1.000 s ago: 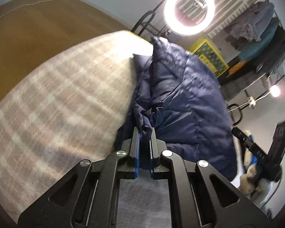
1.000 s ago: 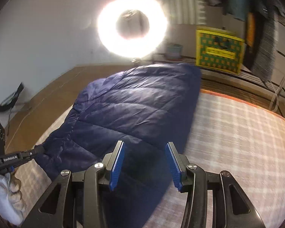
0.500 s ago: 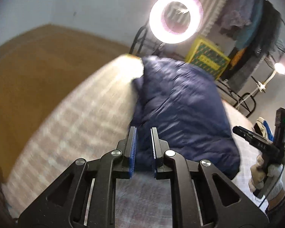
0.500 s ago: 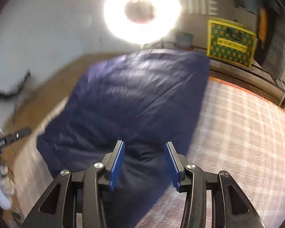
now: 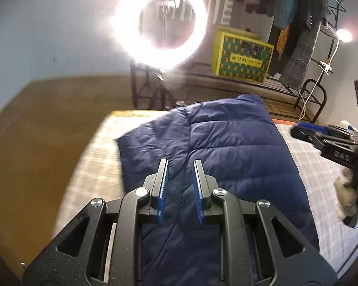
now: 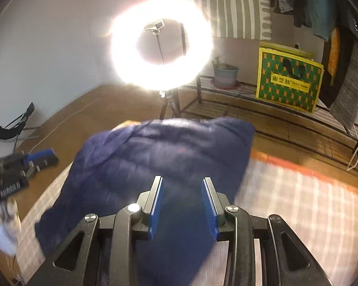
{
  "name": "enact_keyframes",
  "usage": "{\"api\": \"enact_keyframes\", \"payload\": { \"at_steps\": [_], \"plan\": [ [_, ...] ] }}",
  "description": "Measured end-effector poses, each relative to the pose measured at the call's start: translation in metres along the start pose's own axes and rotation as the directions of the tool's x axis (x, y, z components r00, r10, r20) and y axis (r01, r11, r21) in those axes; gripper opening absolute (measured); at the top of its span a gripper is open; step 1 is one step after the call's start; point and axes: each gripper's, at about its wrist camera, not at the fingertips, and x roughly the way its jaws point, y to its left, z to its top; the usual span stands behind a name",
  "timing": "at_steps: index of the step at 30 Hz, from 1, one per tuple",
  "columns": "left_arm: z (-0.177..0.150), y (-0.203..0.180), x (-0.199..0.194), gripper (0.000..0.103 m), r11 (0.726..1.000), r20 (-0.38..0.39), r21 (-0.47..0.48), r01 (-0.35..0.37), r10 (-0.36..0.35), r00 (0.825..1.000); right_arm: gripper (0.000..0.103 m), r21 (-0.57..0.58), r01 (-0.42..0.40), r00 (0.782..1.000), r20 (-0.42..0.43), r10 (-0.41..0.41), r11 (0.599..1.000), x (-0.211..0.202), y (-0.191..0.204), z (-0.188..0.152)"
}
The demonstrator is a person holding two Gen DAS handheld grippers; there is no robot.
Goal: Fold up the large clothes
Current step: 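Grasp the folded jacket edge with the left tool while the right tool grasps it too, then lift the jacket with both tools and fold it over onto itself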
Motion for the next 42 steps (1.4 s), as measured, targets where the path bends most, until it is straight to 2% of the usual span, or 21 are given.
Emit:
{"api": "enact_keyframes", "payload": {
  "at_steps": [3, 6, 14, 17, 18, 19, 20, 21, 22, 24, 25, 27, 28, 29, 31, 32, 34, 36, 39, 42],
  "plan": [
    [-0.001, 0.001, 0.045, 0.019, 0.999, -0.049, 0.024, -0.042, 0.043, 0.998, 0.035, 0.007, 0.021, 1.0, -0.01, -0.021, 1.0, 0.037, -0.008, 0.014],
    [-0.009, 0.006, 0.074, 0.019, 0.996, -0.089, 0.047, -0.072, 0.076, 0.993, 0.035, -0.005, 0.047, 0.998, -0.029, -0.047, 0.999, 0.065, -0.013, 0.012],
    [-0.024, 0.031, 0.089, 0.024, 0.999, -0.099, -0.043, 0.001, -0.006, 0.995, 0.035, 0.073, 0.042, 0.994, -0.107, -0.034, 0.996, 0.113, -0.034, -0.009],
    [-0.016, 0.048, 0.074, 0.024, 0.994, -0.089, -0.107, 0.038, -0.048, 0.995, 0.036, -0.015, 0.109, 0.986, -0.129, -0.11, 0.994, 0.107, -0.02, -0.004],
    [-0.014, 0.057, 0.064, 0.029, 0.991, -0.065, -0.126, 0.049, -0.058, 0.996, 0.038, -0.013, 0.11, 0.987, -0.119, -0.111, 0.994, 0.098, -0.02, -0.003],
    [-0.012, 0.066, 0.057, 0.046, 0.987, -0.049, -0.146, 0.064, -0.072, 0.996, 0.049, 0.004, 0.106, 0.989, -0.106, -0.105, 0.994, 0.091, -0.023, -0.002],
    [-0.01, 0.079, 0.051, 0.056, 0.98, -0.039, -0.18, 0.086, -0.094, 0.995, 0.062, 0.052, 0.089, 0.993, -0.078, -0.085, 0.995, 0.076, -0.031, -0.006],
    [-0.009, 0.094, 0.046, 0.07, 0.966, -0.03, -0.23, 0.116, -0.126, 0.992, 0.068, 0.108, 0.066, 0.997, -0.054, -0.06, 0.992, 0.062, -0.04, -0.011],
    [-0.009, 0.107, 0.044, 0.074, 0.952, -0.028, -0.269, 0.144, -0.157, 0.987, 0.078, 0.163, 0.035, 0.999, -0.036, -0.029, 0.986, 0.05, -0.049, -0.018],
    [-0.011, 0.131, 0.051, 0.075, 0.908, -0.054, -0.359, 0.217, -0.253, 0.966, 0.083, 0.252, -0.044, 0.999, -0.019, 0.051, 0.967, 0.034, -0.064, -0.033],
    [-0.012, 0.14, 0.057, 0.075, 0.883, -0.072, -0.4, 0.246, -0.298, 0.952, 0.085, 0.313, -0.099, 0.994, -0.022, 0.112, 0.944, 0.027, -0.076, -0.046],
    [-0.019, 0.156, 0.071, 0.075, 0.818, -0.097, -0.489, 0.303, -0.396, 0.913, 0.085, 0.386, -0.145, 0.984, -0.042, 0.174, 0.911, 0.024, -0.09, -0.063],
    [-0.023, 0.16, 0.078, 0.075, 0.799, -0.108, -0.513, 0.315, -0.424, 0.899, 0.085, 0.426, -0.169, 0.976, -0.051, 0.21, 0.889, 0.025, -0.097, -0.072],
    [-0.026, 0.162, 0.084, 0.075, 0.786, -0.121, -0.53, 0.318, -0.441, 0.889, 0.085, 0.468, -0.192, 0.967, -0.061, 0.248, 0.863, 0.026, -0.105, -0.082],
    [-0.032, 0.166, 0.092, 0.075, 0.777, -0.135, -0.545, 0.316, -0.452, 0.882, 0.086, 0.533, -0.237, 0.948, -0.056, 0.313, 0.812, 0.027, -0.115, -0.097],
    [-0.033, 0.167, 0.097, 0.075, 0.767, -0.133, -0.555, 0.323, -0.465, 0.875, 0.086, 0.541, -0.259, 0.943, -0.037, 0.33, 0.801, 0.026, -0.118, -0.099],
    [-0.037, 0.167, 0.103, 0.075, 0.732, -0.118, -0.58, 0.356, -0.508, 0.853, 0.086, 0.54, -0.284, 0.937, -0.02, 0.349, 0.792, 0.025, -0.12, -0.1],
    [-0.039, 0.165, 0.109, 0.075, 0.712, -0.11, -0.592, 0.377, -0.535, 0.837, 0.086, 0.545, -0.301, 0.93, -0.012, 0.367, 0.782, 0.028, -0.118, -0.1],
    [-0.036, 0.162, 0.117, 0.075, 0.701, -0.113, -0.604, 0.38, -0.547, 0.83, 0.085, 0.541, -0.327, 0.92, -0.005, 0.392, 0.775, 0.034, -0.112, -0.097],
    [-0.033, 0.164, 0.124, 0.075, 0.664, -0.083, -0.642, 0.383, -0.557, 0.826, 0.083, 0.523, -0.329, 0.918, -0.017, 0.396, 0.786, 0.038, -0.098, -0.094]
  ]
}}
